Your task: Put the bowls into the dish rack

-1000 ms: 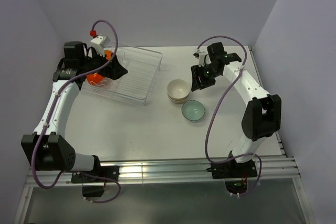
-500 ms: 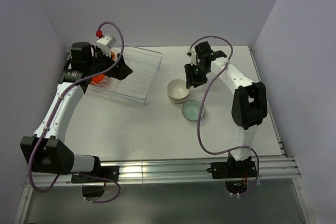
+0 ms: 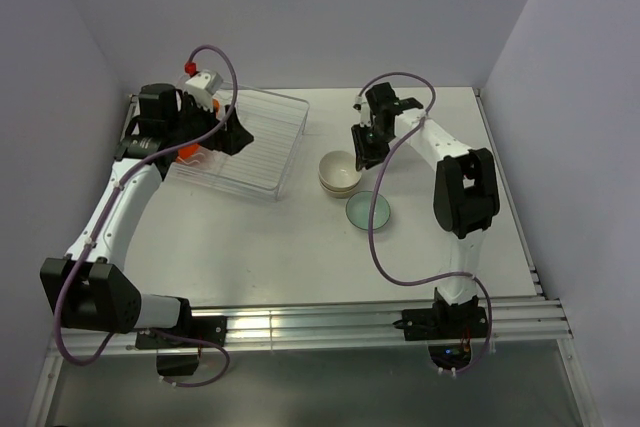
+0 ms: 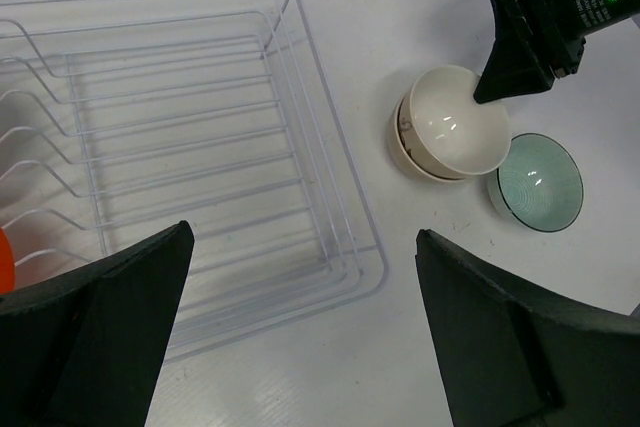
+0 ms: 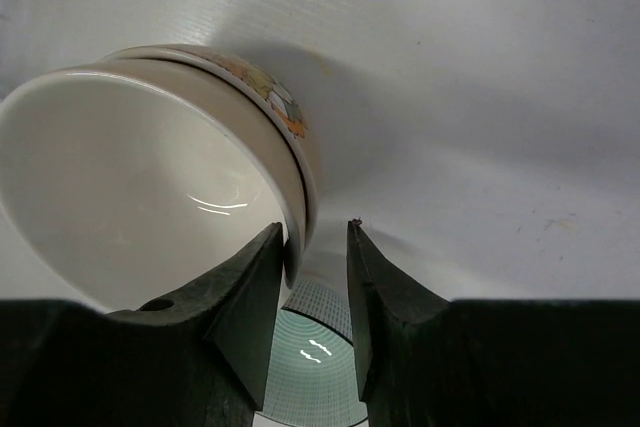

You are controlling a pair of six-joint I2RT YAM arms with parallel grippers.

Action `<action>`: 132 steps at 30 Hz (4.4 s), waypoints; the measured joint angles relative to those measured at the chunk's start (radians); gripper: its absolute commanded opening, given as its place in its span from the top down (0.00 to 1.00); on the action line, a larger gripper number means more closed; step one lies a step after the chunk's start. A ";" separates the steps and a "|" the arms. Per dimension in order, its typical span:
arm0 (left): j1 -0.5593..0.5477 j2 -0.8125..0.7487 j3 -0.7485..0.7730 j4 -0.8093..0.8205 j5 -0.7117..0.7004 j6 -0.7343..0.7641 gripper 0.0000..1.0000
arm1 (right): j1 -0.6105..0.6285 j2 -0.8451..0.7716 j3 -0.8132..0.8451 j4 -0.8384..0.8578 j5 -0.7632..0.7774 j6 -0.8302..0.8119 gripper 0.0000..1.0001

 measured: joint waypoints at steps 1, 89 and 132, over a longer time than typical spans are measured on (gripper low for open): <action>0.000 0.000 -0.005 0.005 0.000 0.000 0.01 | 0.001 0.001 0.000 0.000 0.000 0.000 0.62; -0.123 0.016 -0.063 0.258 0.305 -0.669 0.00 | -0.008 -0.172 0.167 0.049 -0.491 0.031 1.00; -0.177 -0.012 -0.339 0.651 0.262 -1.131 0.22 | 0.113 -0.183 0.162 0.066 -0.501 0.044 1.00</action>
